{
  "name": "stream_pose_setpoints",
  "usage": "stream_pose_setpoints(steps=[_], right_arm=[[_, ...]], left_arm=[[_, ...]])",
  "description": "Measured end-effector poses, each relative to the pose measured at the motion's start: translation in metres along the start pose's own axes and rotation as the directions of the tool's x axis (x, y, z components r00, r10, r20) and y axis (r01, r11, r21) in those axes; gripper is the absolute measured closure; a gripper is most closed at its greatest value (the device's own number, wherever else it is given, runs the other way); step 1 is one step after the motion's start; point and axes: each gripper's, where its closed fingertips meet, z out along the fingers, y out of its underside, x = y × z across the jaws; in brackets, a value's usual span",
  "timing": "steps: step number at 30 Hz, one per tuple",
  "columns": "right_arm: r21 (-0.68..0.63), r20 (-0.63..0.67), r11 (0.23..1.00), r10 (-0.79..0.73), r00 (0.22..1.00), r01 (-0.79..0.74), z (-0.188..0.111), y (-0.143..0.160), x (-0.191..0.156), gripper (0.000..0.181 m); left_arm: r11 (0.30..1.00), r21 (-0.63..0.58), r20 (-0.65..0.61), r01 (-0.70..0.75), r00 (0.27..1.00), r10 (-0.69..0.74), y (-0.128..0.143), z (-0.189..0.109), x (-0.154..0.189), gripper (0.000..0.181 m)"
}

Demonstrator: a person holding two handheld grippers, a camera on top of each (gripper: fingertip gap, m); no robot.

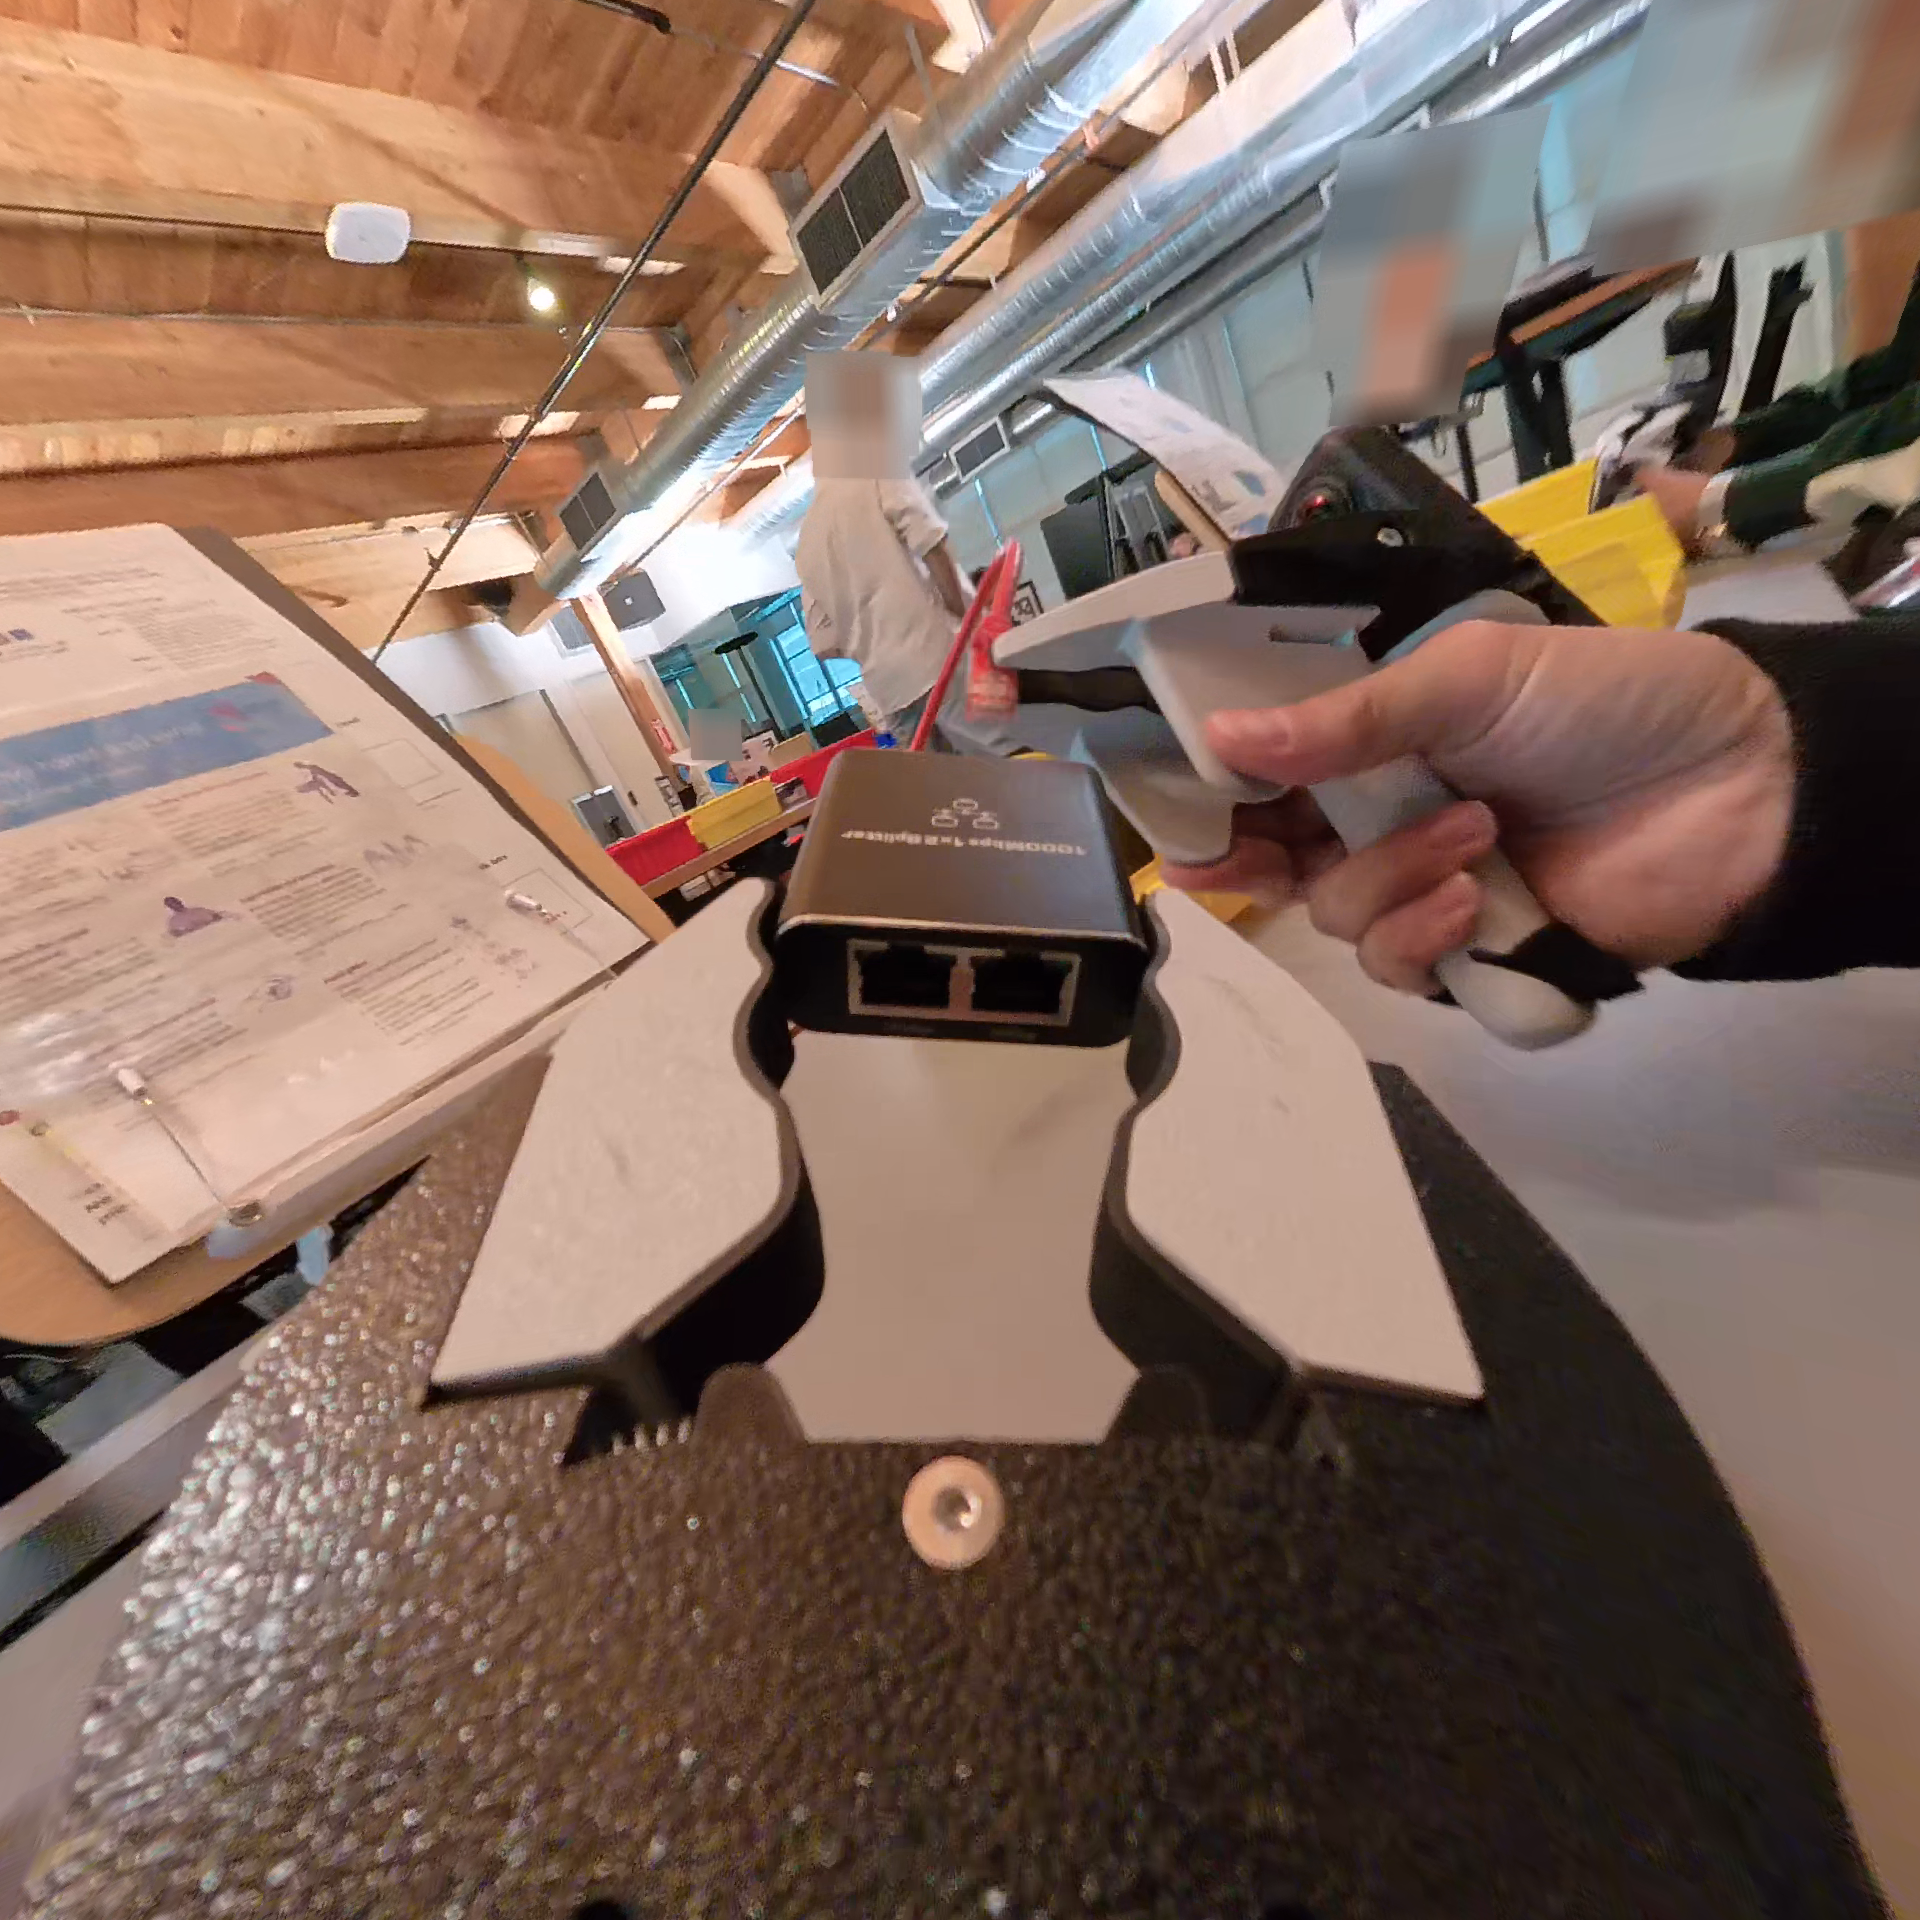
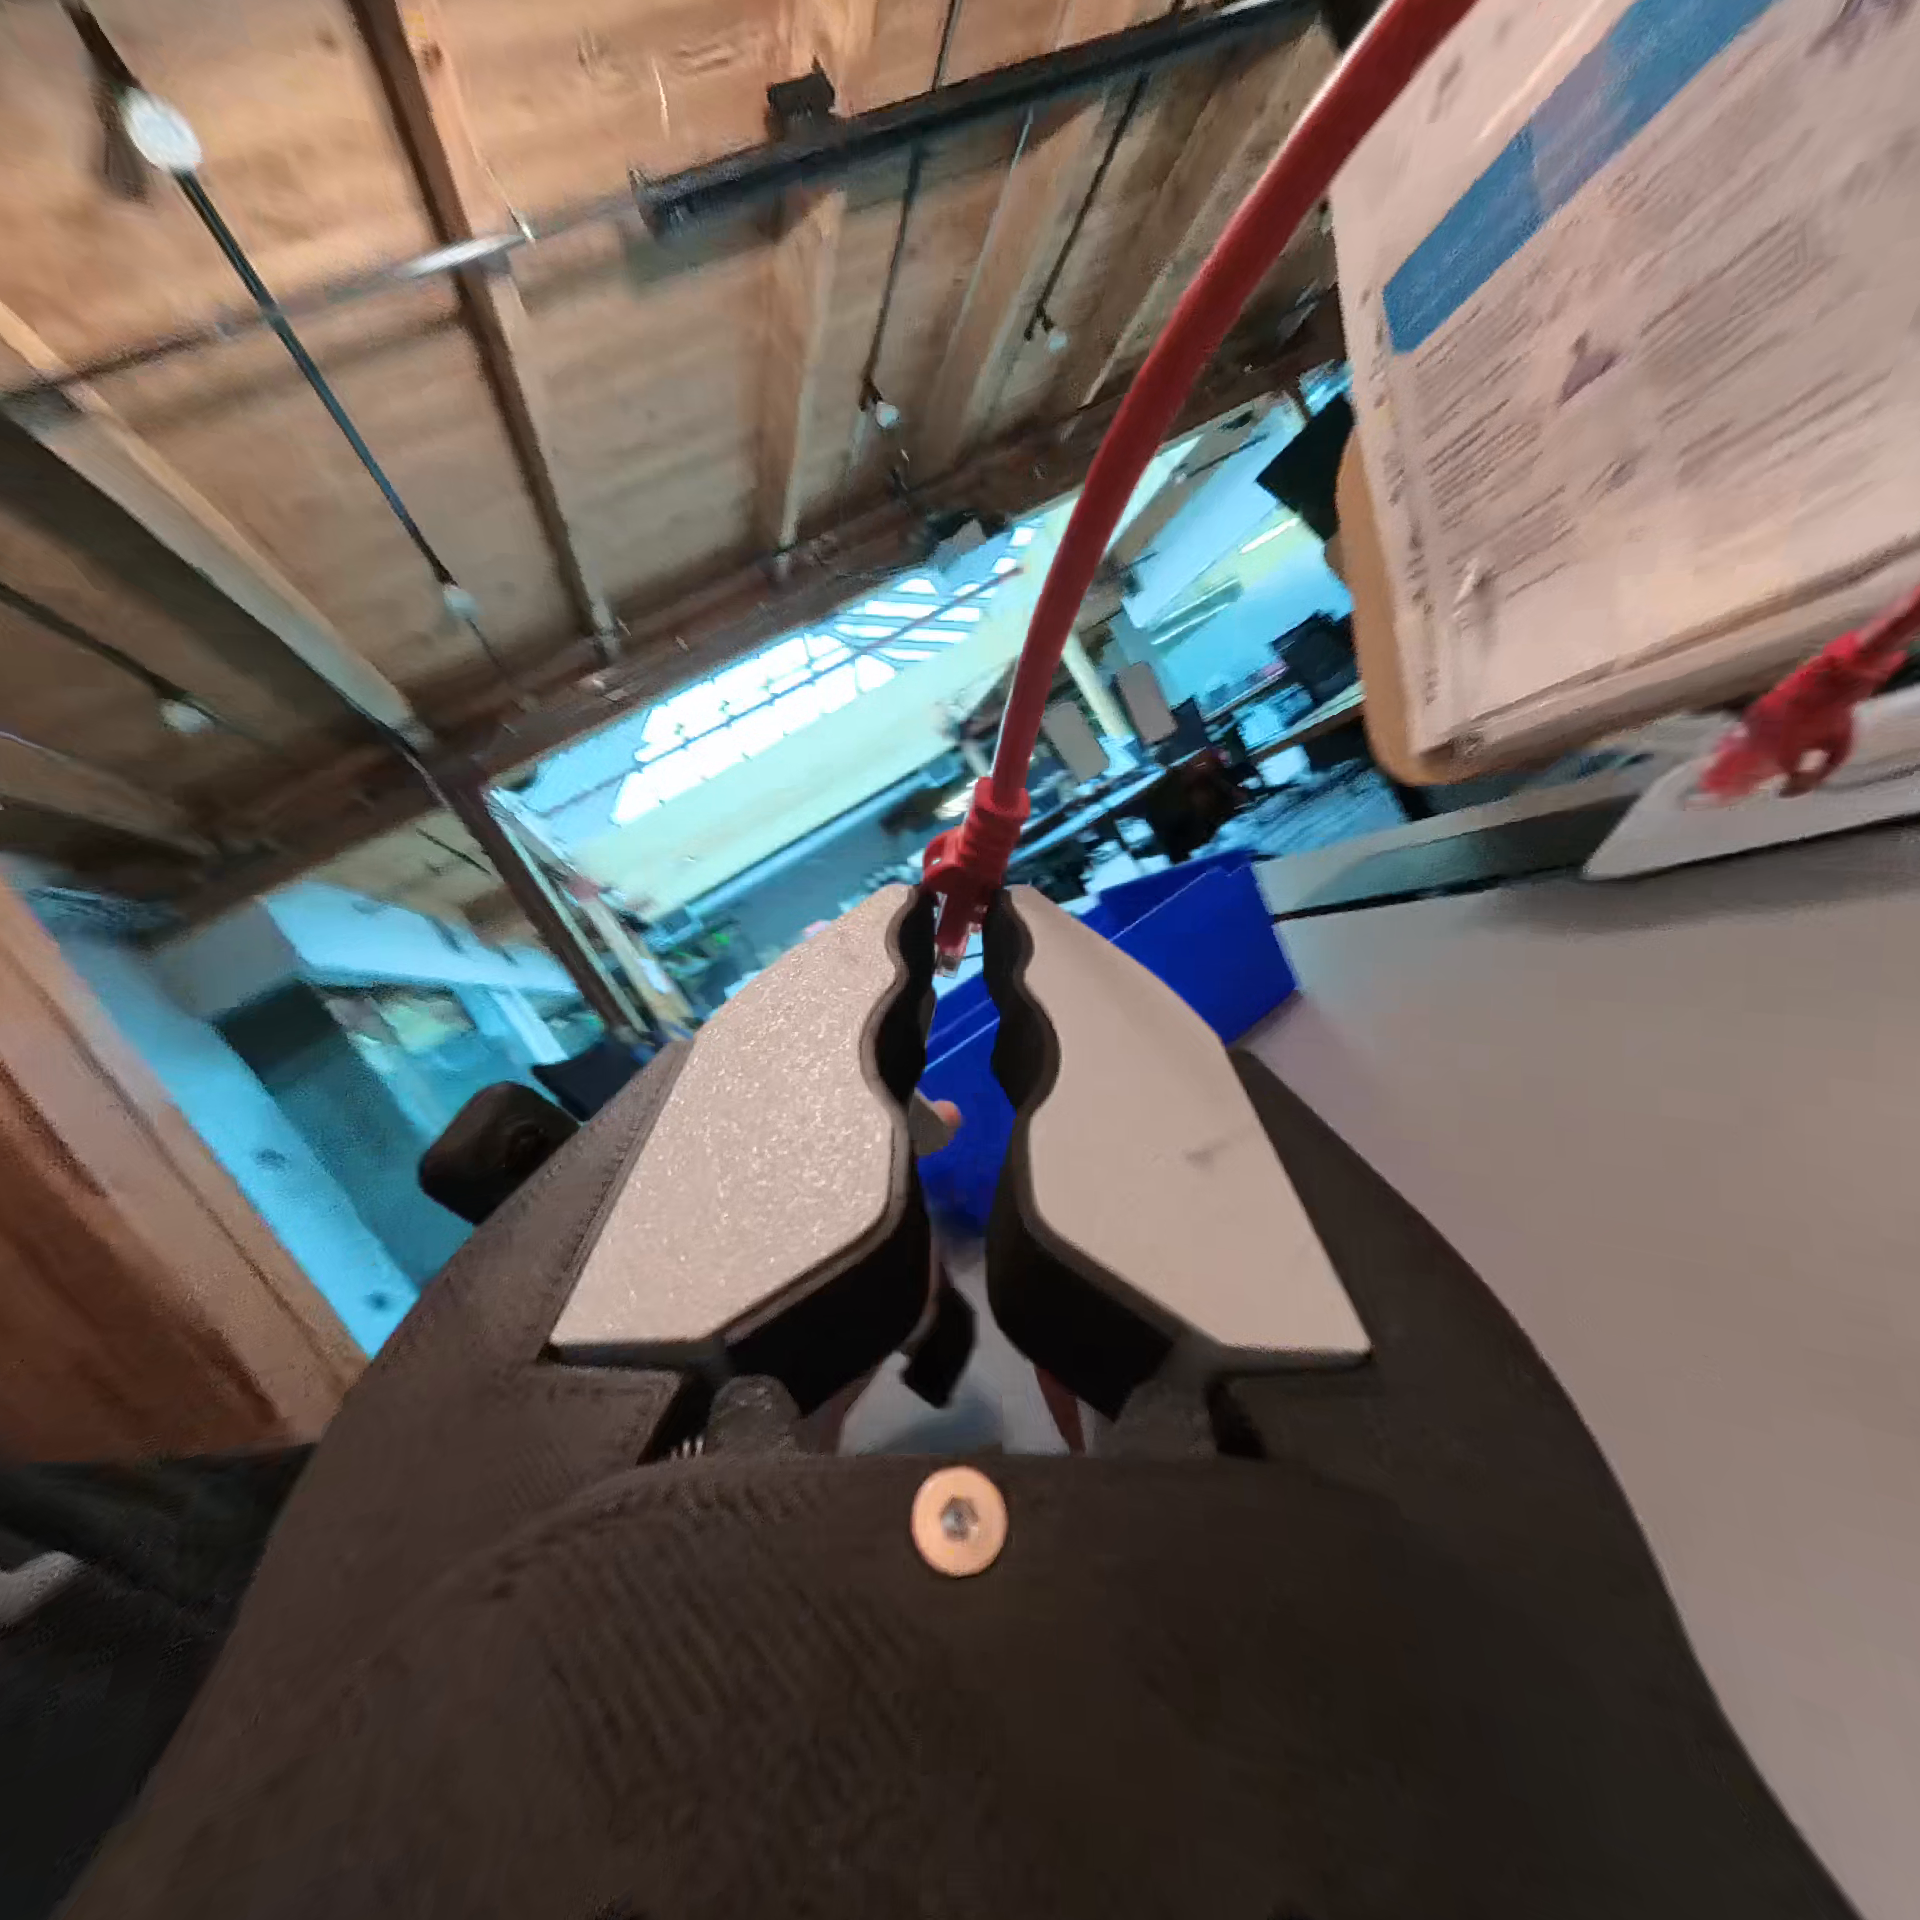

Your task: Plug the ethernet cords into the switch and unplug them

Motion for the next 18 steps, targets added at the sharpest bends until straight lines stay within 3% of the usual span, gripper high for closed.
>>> stream_pose_setpoints(steps=[2,5,8,10,13,16,18], right_arm=[[-0.090,-0.015,0.992,-0.087,0.996,0.086,-0.008,-0.013,-0.003,0.171],[-0.207,-0.165,0.944,-0.294,0.941,0.258,-0.031,-0.044,0.012,0.171],[-0.270,-0.357,0.899,-0.426,0.831,0.344,-0.066,-0.078,0.039,0.171],[-0.300,-0.500,0.881,-0.471,0.726,0.366,-0.091,-0.094,0.065,0.171],[-0.381,-0.611,0.854,-0.519,0.597,0.353,-0.119,-0.097,0.096,0.171],[-0.524,-0.654,0.808,-0.584,0.481,0.269,-0.141,-0.090,0.126,0.171],[-0.556,-0.677,0.808,-0.577,0.457,0.198,-0.147,-0.086,0.143,0.170]], left_arm=[[1.000,-0.001,0.011,0.012,1.000,-0.012,0.001,-0.001,-0.005,0.119],[0.999,-0.014,-0.002,0.032,0.999,-0.032,0.006,-0.001,-0.006,0.119],[0.998,-0.017,-0.014,0.055,0.998,-0.056,0.008,0.000,-0.004,0.119],[0.998,-0.019,-0.024,0.063,0.998,-0.064,0.008,0.000,-0.003,0.120],[0.998,-0.026,-0.033,0.065,0.997,-0.066,0.010,0.001,-0.001,0.120],[0.997,-0.028,-0.048,0.074,0.996,-0.076,0.011,0.001,0.001,0.119],[0.996,-0.026,-0.048,0.089,0.995,-0.090,0.011,0.001,0.000,0.119]])
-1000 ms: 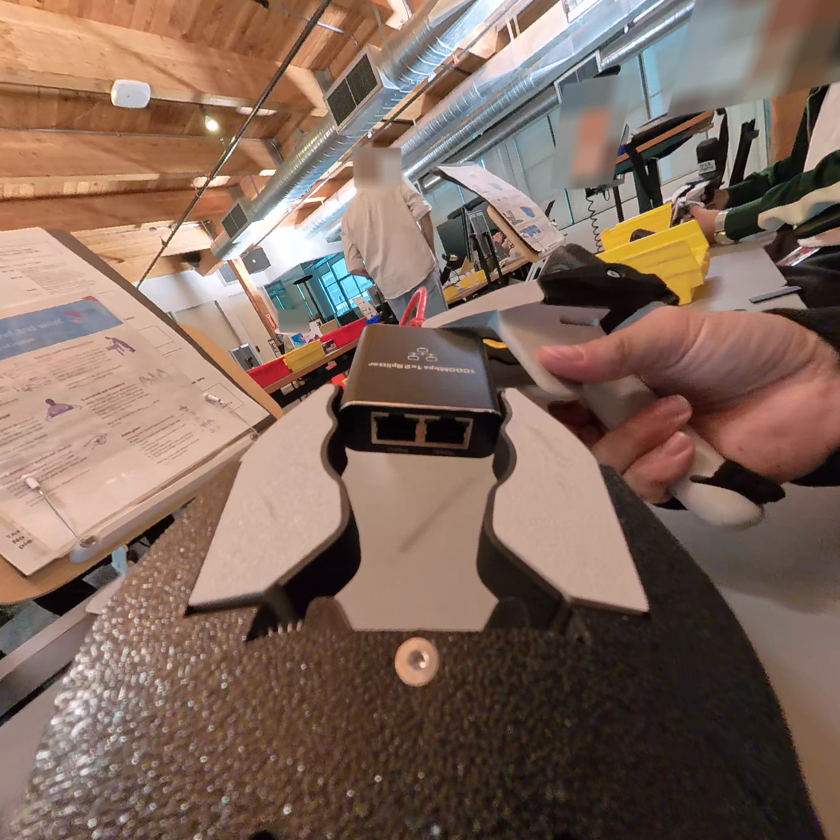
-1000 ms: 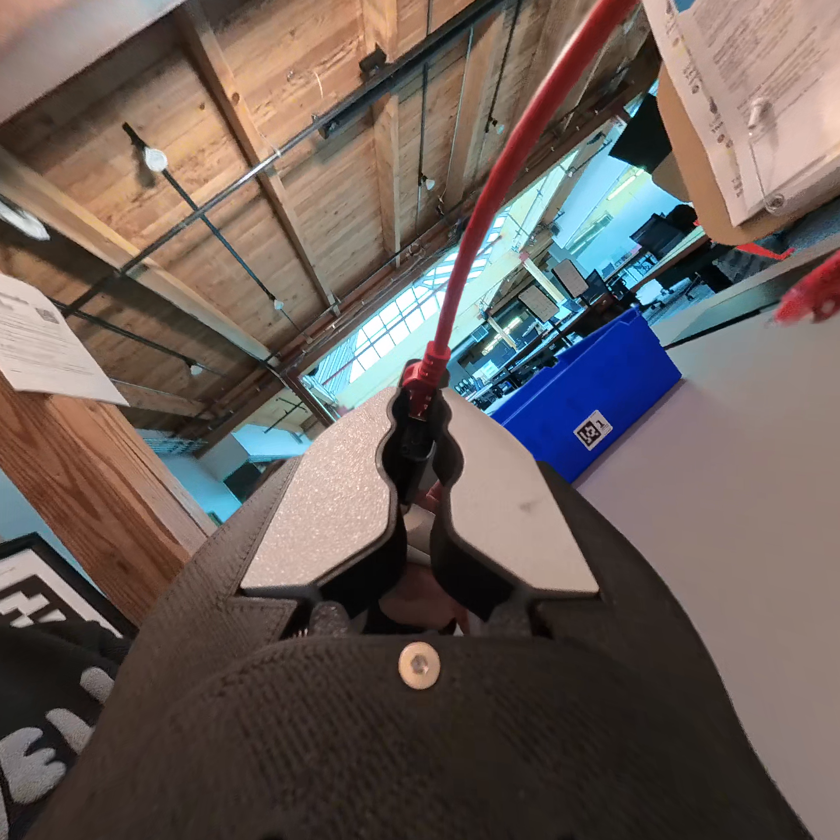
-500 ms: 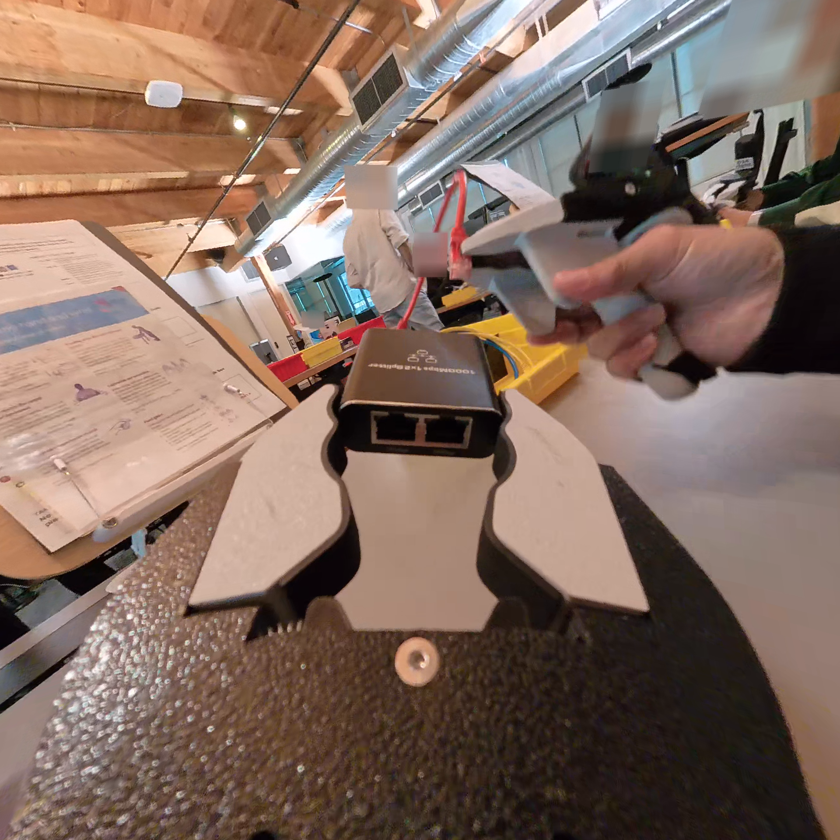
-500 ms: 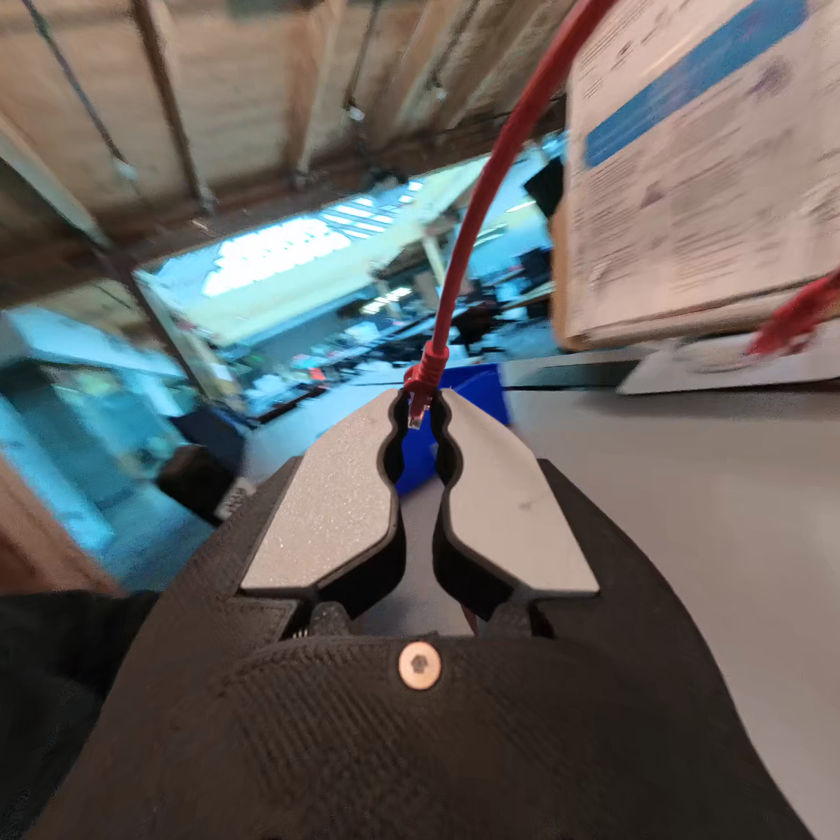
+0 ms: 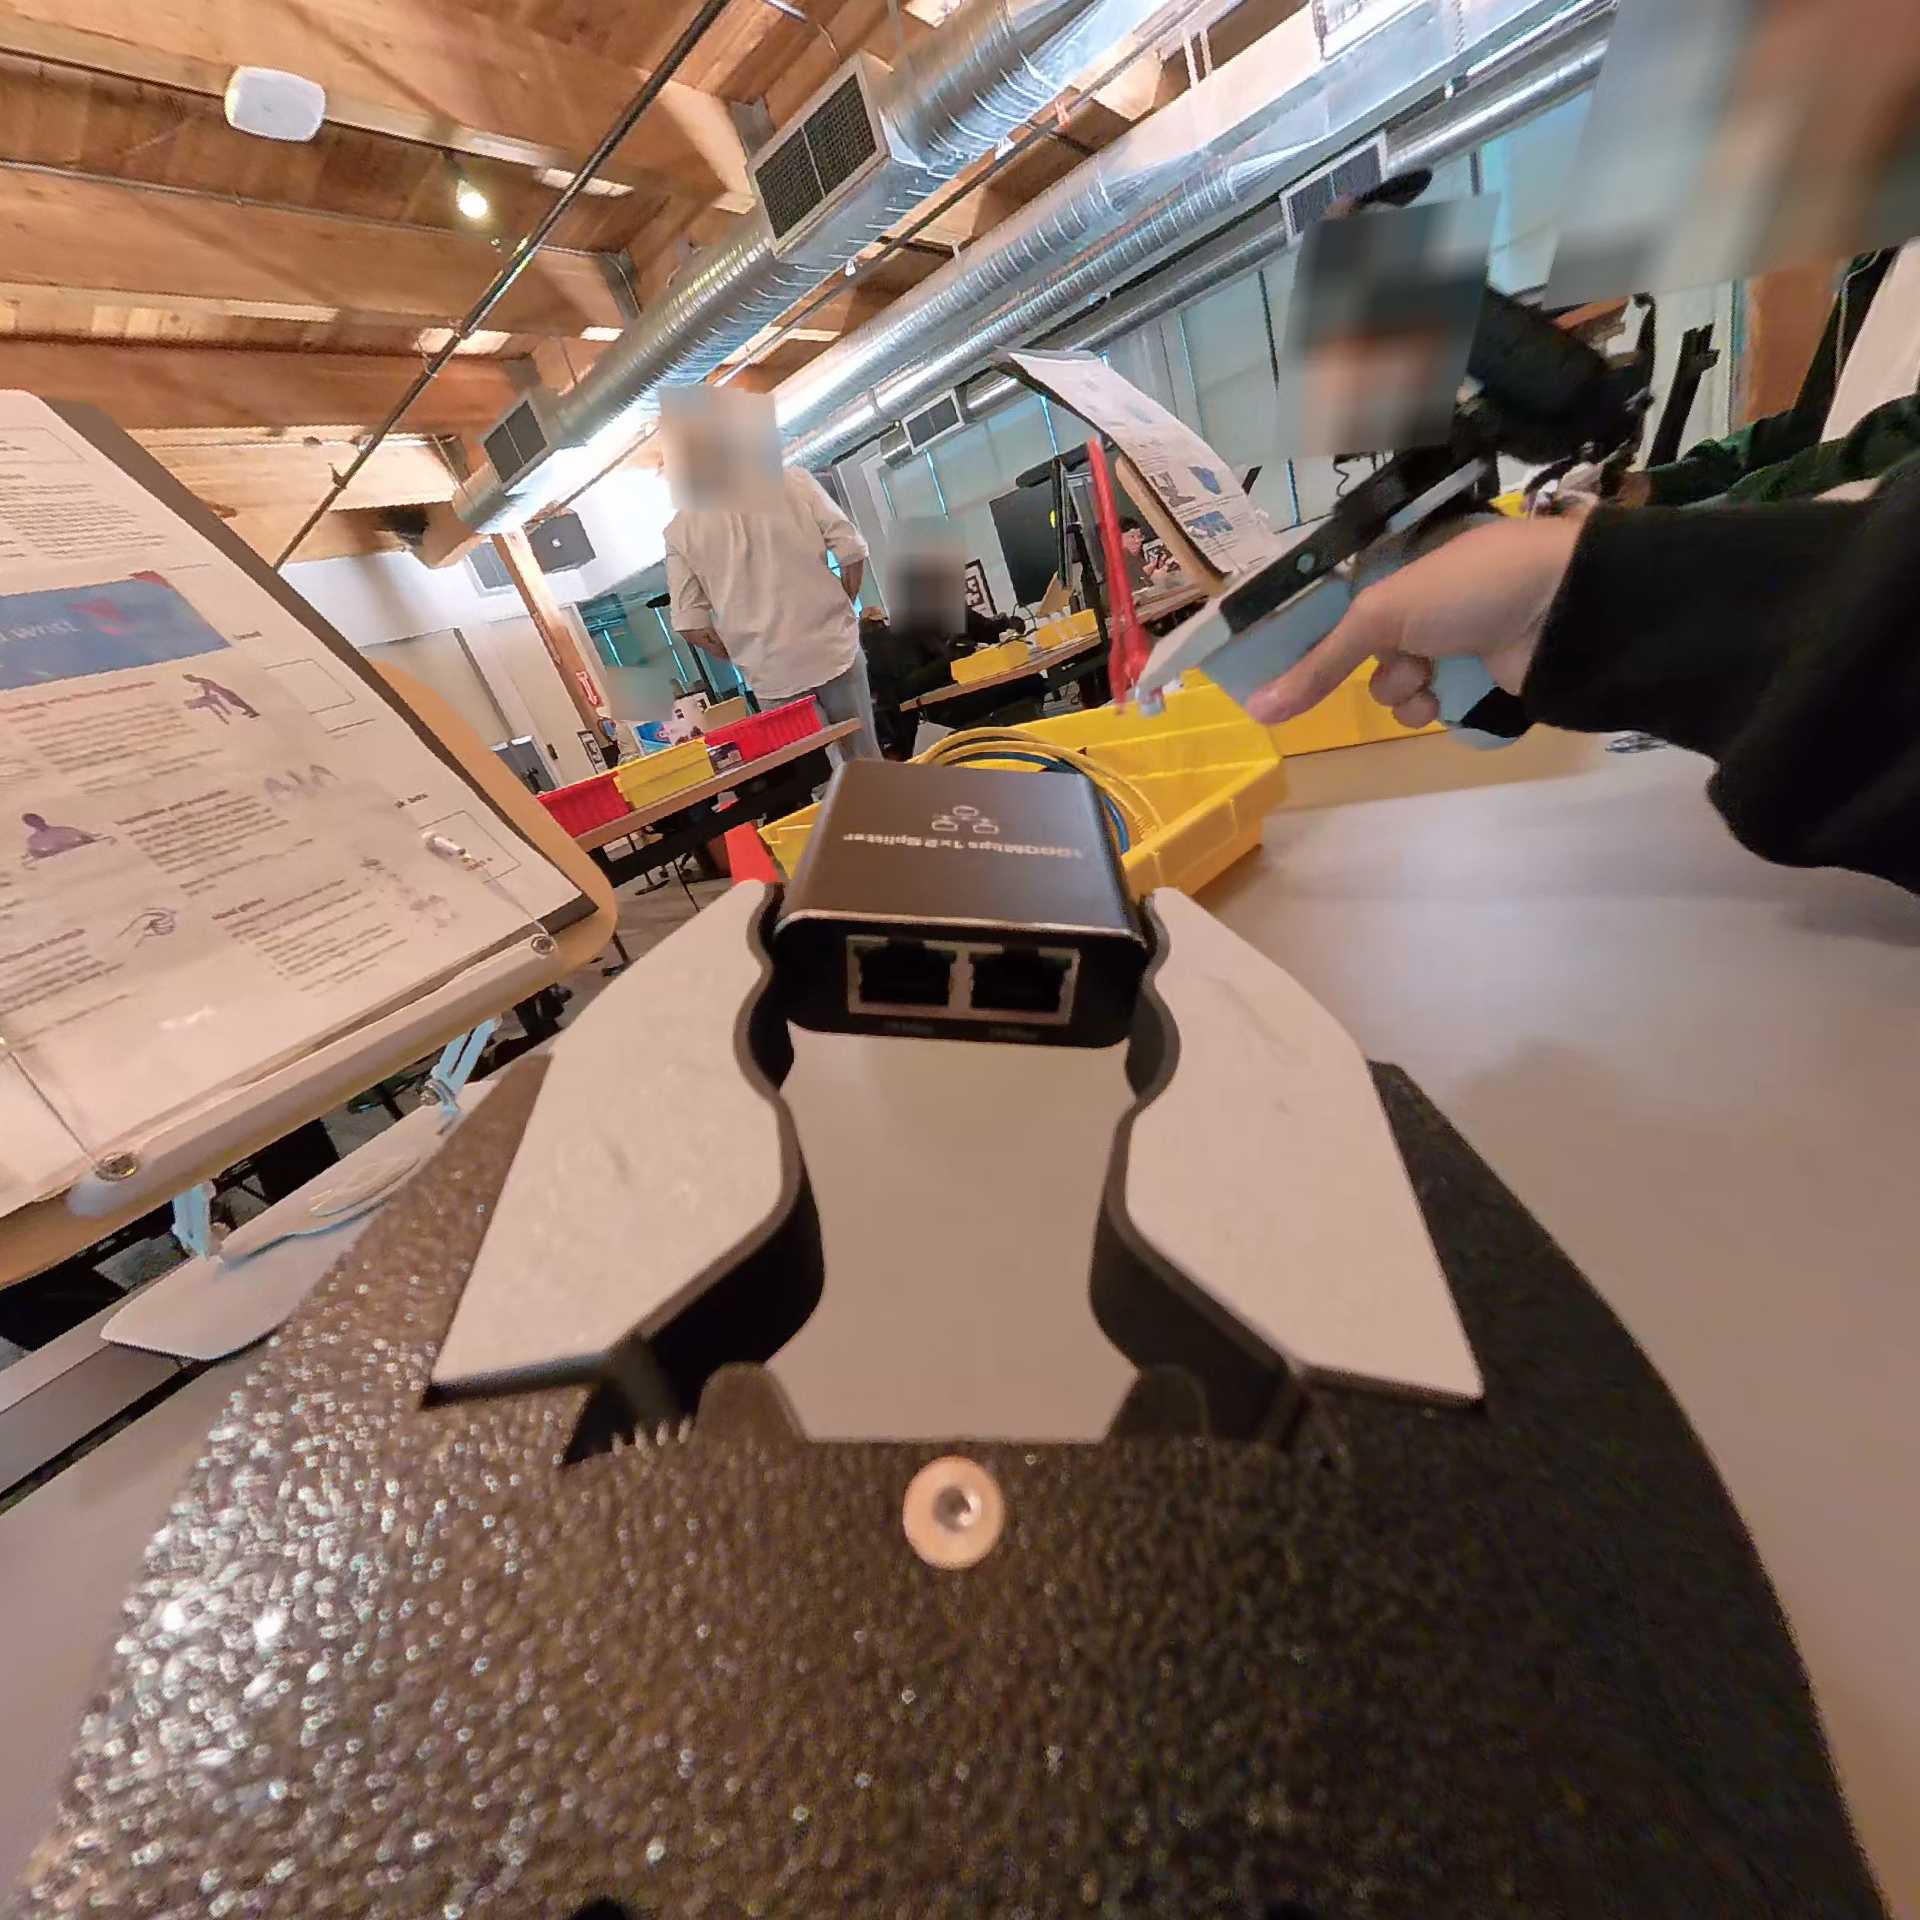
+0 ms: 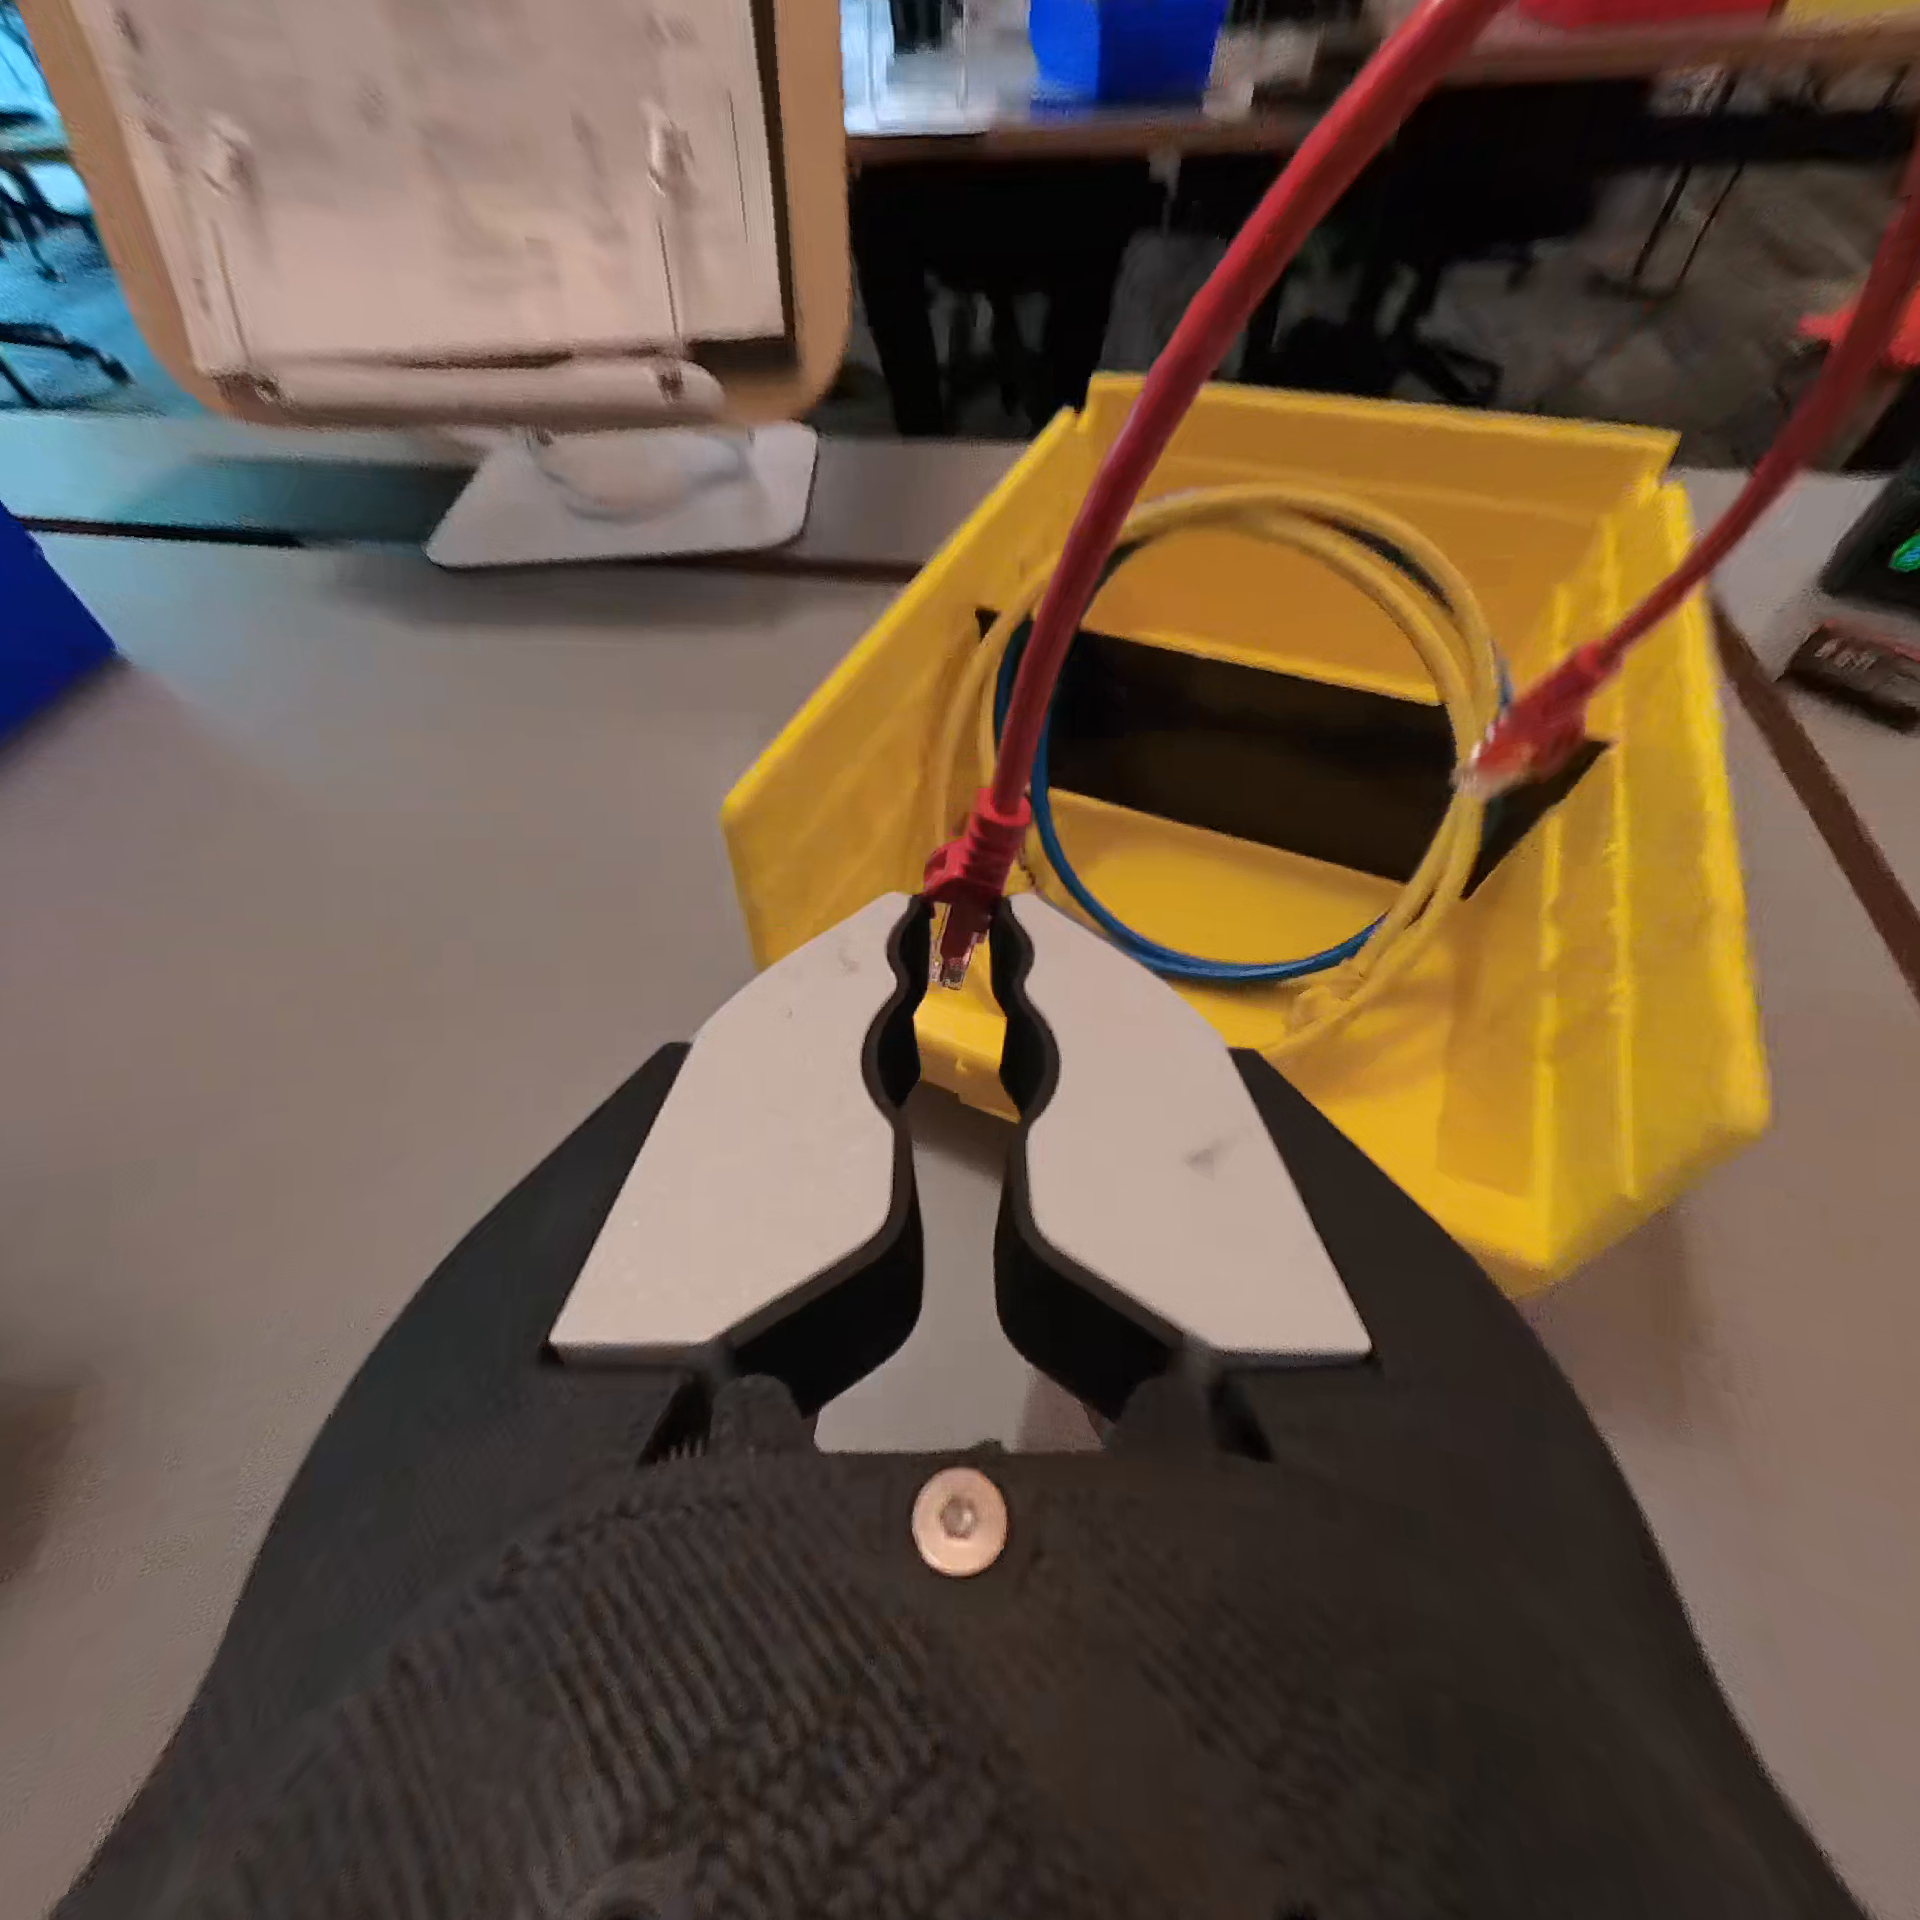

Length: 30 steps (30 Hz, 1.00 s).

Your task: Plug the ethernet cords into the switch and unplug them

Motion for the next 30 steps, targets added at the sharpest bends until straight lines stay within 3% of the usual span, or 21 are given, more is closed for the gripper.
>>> stream_pose_setpoints(steps=[8,15,21,23,25,26,27,29,30], right_arm=[[-0.168,0.100,0.984,0.084,0.992,-0.066,0.063,0.026,-0.020,0.170],[-0.230,0.141,0.973,0.040,0.989,-0.006,0.081,0.032,-0.034,0.164],[-0.266,0.032,0.958,-0.100,0.994,0.105,0.059,0.026,-0.010,0.099],[-0.251,0.067,0.961,-0.107,0.992,0.121,0.042,0.018,-0.018,0.080],[-0.193,0.215,0.975,-0.064,0.975,0.106,0.022,0.007,-0.050,0.074],[-0.151,0.376,0.985,-0.019,0.926,0.082,0.008,0.001,-0.082,0.074],[-0.121,0.557,0.992,0.028,0.830,0.048,-0.010,-0.005,-0.119,0.077],[-0.150,0.830,0.988,0.107,0.548,0.034,-0.052,-0.002,-0.182,0.099],[-0.186,0.898,0.979,0.134,0.420,0.087,-0.068,0.009,-0.204,0.106]], left_arm=[[1.000,0.000,-0.005,0.028,1.000,-0.028,0.001,-0.001,-0.002,0.119],[0.999,-0.003,-0.003,0.049,0.999,-0.049,0.003,-0.003,-0.005,0.119],[0.999,-0.006,-0.001,0.049,0.999,-0.049,0.004,-0.002,-0.005,0.119],[0.999,-0.008,-0.003,0.050,0.999,-0.050,0.005,-0.002,-0.004,0.119],[0.999,-0.012,-0.009,0.041,0.999,-0.041,0.005,-0.002,-0.003,0.119],[0.999,-0.014,-0.015,0.033,0.999,-0.033,0.005,-0.001,-0.002,0.119],[1.000,-0.014,-0.024,0.024,0.999,-0.024,0.005,-0.001,0.000,0.119],[1.000,-0.004,-0.044,-0.001,0.999,0.000,0.003,0.000,0.005,0.119],[1.000,0.010,-0.061,-0.024,0.998,0.025,0.000,0.000,0.010,0.119]])
